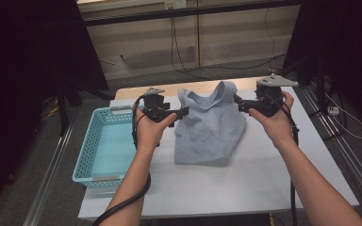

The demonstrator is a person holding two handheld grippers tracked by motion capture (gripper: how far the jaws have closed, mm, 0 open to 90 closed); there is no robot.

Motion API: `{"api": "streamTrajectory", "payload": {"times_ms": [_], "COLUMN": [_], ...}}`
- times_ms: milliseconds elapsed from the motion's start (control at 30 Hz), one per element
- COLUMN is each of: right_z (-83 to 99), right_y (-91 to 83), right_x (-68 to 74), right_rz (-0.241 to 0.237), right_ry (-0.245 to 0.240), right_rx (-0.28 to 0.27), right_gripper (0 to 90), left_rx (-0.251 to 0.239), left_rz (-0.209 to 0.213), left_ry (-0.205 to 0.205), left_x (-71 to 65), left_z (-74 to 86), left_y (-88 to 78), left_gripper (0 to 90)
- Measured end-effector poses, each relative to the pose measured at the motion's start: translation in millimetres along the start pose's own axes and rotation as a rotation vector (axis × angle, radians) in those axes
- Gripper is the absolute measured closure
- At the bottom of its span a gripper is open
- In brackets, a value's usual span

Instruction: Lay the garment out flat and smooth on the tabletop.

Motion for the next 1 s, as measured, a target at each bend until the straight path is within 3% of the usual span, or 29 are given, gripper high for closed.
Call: {"api": "streamTrajectory", "payload": {"times_ms": [133, 367, 633, 1000], "right_z": [9.3, 45.7, 80.7, 118.5], "right_y": [-5.6, -5.2, -8.7, -14.8], "right_x": [0.6, 9.9, 15.5, 21.9], "right_rz": [-0.014, -0.062, -0.089, -0.116], "right_ry": [0.007, 0.001, 0.001, 0.024], "right_rx": [0.020, 0.072, 0.097, 0.120], "right_gripper": [12.7, 12.7, 11.9, 10.2], "left_rx": [0.009, 0.039, 0.058, 0.091], "left_rz": [0.001, 0.009, 0.000, 0.007], "left_ry": [0.018, 0.034, 0.073, 0.112], "left_x": [-3.9, -5.1, -6.1, -7.0], "left_z": [7.3, 23.3, 38.3, 70.4], "left_y": [-2.0, 3.9, 5.6, 11.5], "left_gripper": [15.8, 14.0, 13.4, 12.4]}}
Point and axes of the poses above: each handheld gripper's, and its own axes: y roughly forward along the jaws, z roughly out of its underside, x roughly to its left, the point moved 4 cm from there along y, roughly forward along the jaws, and after that the axes turned 7 degrees about -y, right-handed, at the moved point
